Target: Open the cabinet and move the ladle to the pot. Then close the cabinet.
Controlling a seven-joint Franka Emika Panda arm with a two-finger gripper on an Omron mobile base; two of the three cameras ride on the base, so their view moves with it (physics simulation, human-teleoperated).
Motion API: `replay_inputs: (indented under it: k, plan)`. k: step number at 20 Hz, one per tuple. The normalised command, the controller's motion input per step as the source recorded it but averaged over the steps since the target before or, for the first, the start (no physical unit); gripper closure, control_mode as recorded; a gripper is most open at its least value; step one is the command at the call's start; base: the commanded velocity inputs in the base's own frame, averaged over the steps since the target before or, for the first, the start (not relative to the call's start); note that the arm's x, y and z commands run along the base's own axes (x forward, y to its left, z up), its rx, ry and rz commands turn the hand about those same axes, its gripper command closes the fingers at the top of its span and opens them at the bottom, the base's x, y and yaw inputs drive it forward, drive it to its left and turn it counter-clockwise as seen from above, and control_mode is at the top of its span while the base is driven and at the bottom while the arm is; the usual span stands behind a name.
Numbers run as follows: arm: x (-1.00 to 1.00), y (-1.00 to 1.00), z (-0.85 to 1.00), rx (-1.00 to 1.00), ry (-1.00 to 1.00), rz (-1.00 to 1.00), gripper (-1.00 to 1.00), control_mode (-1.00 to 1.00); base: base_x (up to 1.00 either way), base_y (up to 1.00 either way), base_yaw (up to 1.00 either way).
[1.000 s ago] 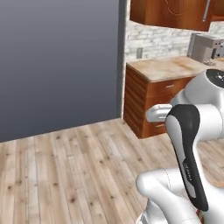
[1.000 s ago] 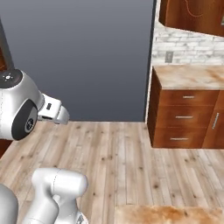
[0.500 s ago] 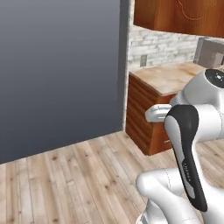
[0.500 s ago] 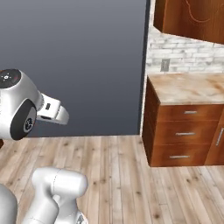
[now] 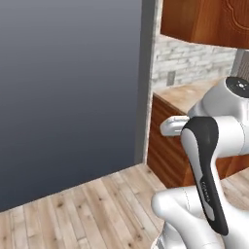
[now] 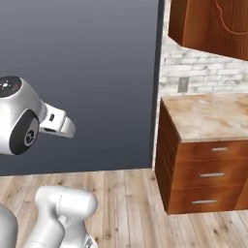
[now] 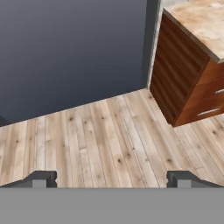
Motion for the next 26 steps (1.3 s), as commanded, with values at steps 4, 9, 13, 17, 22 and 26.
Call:
replay_inputs:
  k: [4,9,13,17,22,26]
  plan:
    - [0.0,0.0,0.0,0.0,0.0,0.0,-1.0,1.0,0.97,-0.84,-0.02]
    - [0.0,0.0,0.0,0.0,0.0,0.0,-1.0,1.0,0.59,-1.0,0.0]
    - [0.0,0.0,0.0,0.0,0.0,0.0,-1.0,1.0,0.08,-1.0,0.0]
    - [0.0,0.0,0.0,0.0,0.0,0.0,-1.0,1.0,-0.01,-1.0,0.0]
    - [0.0,0.0,0.0,0.0,0.0,0.0,-1.0,1.0,-0.08,-1.0,0.0]
    - [0.0,0.0,0.0,0.0,0.0,0.0,-1.0,1.0,-0.52,-1.0,0.02]
